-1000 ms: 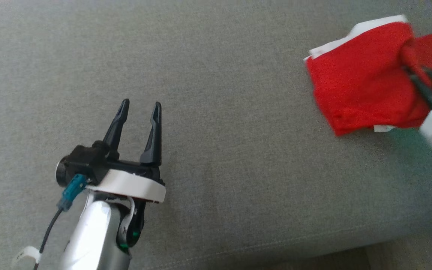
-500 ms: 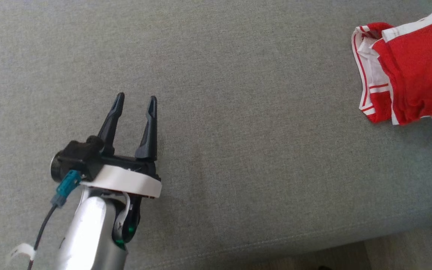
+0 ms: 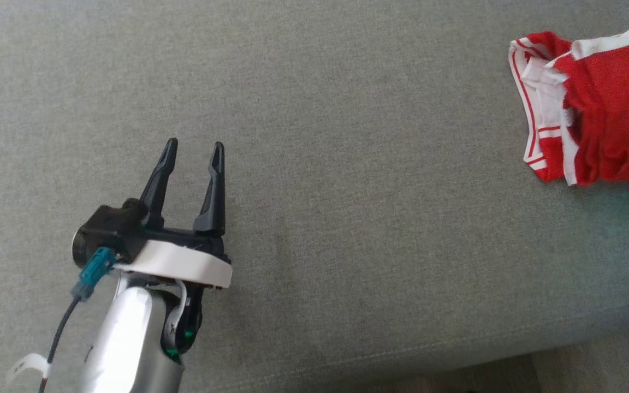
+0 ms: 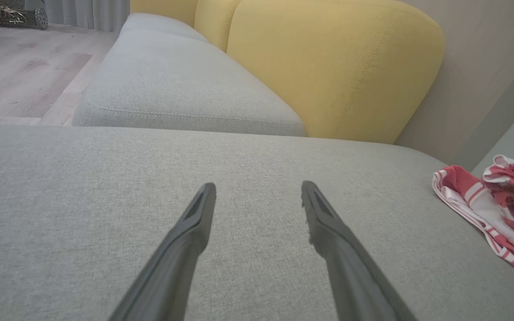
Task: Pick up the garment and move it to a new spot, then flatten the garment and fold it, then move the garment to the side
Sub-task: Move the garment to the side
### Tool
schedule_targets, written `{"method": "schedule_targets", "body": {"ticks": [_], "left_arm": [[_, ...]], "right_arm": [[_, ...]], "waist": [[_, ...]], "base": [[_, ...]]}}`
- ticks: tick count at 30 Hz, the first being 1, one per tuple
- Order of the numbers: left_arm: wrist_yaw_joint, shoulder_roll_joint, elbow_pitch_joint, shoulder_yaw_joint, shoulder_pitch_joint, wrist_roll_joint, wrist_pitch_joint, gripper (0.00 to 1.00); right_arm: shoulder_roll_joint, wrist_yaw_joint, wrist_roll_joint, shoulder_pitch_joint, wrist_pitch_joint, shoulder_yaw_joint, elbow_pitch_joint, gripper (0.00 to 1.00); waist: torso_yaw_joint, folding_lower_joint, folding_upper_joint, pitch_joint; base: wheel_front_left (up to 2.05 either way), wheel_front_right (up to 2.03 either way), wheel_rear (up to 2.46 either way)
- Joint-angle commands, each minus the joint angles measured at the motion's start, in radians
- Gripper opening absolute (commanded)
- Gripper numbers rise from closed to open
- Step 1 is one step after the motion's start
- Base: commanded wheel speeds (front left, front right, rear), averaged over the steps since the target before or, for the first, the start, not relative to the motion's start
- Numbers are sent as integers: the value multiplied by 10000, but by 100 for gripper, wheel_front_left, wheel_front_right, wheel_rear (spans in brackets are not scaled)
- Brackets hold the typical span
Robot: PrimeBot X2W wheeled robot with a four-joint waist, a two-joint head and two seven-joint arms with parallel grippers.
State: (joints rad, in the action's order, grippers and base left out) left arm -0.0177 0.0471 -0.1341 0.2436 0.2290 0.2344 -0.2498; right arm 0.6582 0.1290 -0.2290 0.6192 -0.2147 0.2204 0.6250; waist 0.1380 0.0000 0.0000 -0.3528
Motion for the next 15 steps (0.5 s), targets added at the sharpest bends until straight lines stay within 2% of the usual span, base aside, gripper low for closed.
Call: {"method": "schedule_targets", "body": {"ticks": [1, 7, 15], "left_arm": [[4, 31, 283, -394, 174, 124, -120, 100], [116, 31, 371, -508, -30, 374, -120, 100], [328, 31, 777, -683, -495, 578, -120, 100]], "right_arm": [[262, 17, 79, -270, -4, -266, -352, 100], [-492, 17, 392, -328, 617, -1085, -1230, 100], [-2681, 17, 436, -1113, 2128, -1688, -3208, 100]], "waist": [[-25, 0, 0, 173], [-81, 0, 0, 892], [-169, 0, 0, 2062]], "base": [[0, 0, 0], [0, 0, 0], [0, 0, 0]]}}
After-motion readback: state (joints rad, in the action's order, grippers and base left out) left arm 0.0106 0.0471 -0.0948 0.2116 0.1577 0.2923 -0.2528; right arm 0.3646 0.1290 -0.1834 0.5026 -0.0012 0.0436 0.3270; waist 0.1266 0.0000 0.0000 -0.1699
